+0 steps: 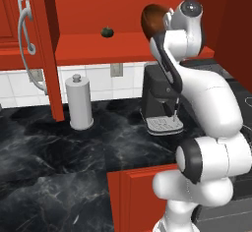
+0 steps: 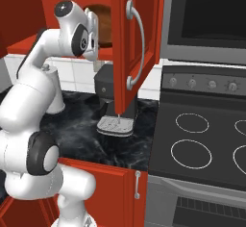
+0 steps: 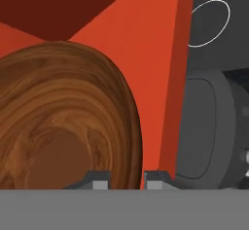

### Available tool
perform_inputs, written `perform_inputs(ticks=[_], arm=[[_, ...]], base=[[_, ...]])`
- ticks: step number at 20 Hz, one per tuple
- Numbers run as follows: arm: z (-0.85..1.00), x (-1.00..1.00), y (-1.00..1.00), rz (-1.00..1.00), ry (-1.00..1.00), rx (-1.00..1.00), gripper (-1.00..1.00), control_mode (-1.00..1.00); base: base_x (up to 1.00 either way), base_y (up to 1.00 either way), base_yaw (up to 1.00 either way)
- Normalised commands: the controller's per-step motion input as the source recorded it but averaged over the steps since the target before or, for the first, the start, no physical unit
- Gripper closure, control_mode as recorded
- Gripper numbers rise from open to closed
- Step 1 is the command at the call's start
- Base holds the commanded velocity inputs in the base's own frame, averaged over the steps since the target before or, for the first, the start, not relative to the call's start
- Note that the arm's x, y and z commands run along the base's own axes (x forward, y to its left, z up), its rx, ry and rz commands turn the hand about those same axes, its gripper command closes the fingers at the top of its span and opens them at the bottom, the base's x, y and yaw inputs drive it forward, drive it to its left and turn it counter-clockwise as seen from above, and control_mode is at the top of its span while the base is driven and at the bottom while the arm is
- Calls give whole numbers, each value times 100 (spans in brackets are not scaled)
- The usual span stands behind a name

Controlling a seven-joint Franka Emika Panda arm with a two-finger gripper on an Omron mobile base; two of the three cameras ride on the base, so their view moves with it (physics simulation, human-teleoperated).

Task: Pick the mug and place it in the sink. Pick the bowl and place it in the open cabinet and then close the cabinet.

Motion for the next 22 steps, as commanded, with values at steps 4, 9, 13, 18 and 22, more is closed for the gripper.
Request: perform_inputs(ticks=[4,9,13,18,22], arm=[[0,58,0,0,24,0,100,-100],[0,36,-4,0,15,0,100,-100],[-2,20,-2,0,11,0,100,-100],[-4,7,0,0,8,-1,-100,-100],[0,17,4,1,-4,-6,-100,-100]], base=[[0,0,0],[0,0,0],[0,0,0],[0,0,0],[0,0,0]])
